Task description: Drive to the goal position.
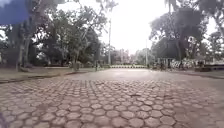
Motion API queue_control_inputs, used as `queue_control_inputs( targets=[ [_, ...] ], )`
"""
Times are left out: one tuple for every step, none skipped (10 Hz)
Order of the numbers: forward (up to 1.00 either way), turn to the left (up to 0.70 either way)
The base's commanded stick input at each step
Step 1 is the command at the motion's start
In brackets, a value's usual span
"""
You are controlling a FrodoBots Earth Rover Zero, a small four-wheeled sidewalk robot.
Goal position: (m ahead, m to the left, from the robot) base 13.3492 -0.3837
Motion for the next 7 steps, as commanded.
queue_control_inputs(
  targets=[
    [0.66, 0.00],
    [0.66, 0.00],
    [0.66, 0.00],
    [0.66, 0.00],
    [0.66, 0.00],
    [0.66, 0.00],
    [0.66, 0.00]
  ],
)
